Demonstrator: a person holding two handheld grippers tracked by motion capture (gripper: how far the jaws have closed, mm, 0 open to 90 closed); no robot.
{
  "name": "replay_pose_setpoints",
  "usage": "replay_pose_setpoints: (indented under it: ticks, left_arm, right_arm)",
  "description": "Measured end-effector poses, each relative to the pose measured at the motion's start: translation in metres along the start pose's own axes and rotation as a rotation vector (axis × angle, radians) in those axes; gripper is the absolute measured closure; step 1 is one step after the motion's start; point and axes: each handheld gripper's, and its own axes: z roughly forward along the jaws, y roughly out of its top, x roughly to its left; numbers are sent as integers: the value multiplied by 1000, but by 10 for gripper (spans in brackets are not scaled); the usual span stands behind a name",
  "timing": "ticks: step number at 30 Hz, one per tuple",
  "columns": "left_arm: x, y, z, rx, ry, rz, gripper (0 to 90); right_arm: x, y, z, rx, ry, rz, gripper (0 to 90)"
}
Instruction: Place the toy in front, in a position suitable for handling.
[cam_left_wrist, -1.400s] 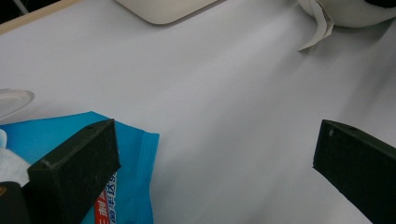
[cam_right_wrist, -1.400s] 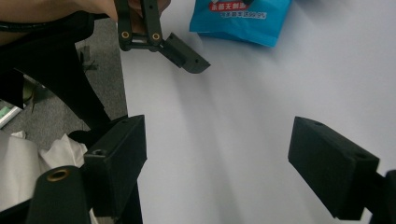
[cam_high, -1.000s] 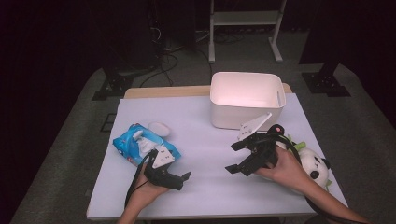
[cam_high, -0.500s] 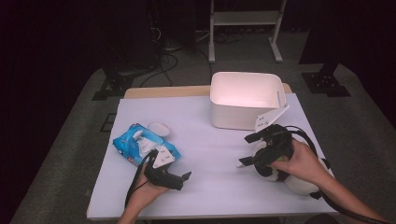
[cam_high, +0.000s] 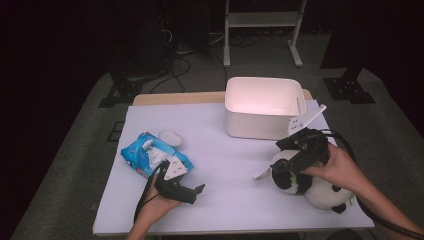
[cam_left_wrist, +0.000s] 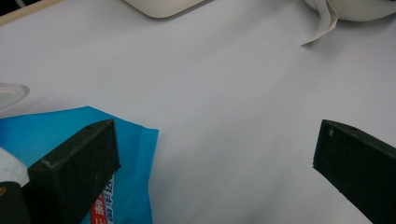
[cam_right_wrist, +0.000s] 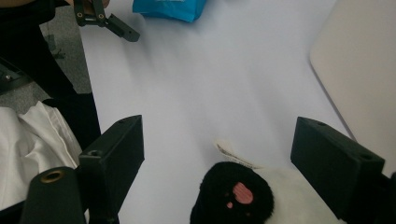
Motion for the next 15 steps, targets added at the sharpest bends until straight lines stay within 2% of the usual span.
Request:
replay_pose_setpoints:
  ticks: [15]
  left_arm:
    - [-1,0,2,5,-5,5,0]
  right_arm:
    - [-11,-12,-18,6,-28,21,164]
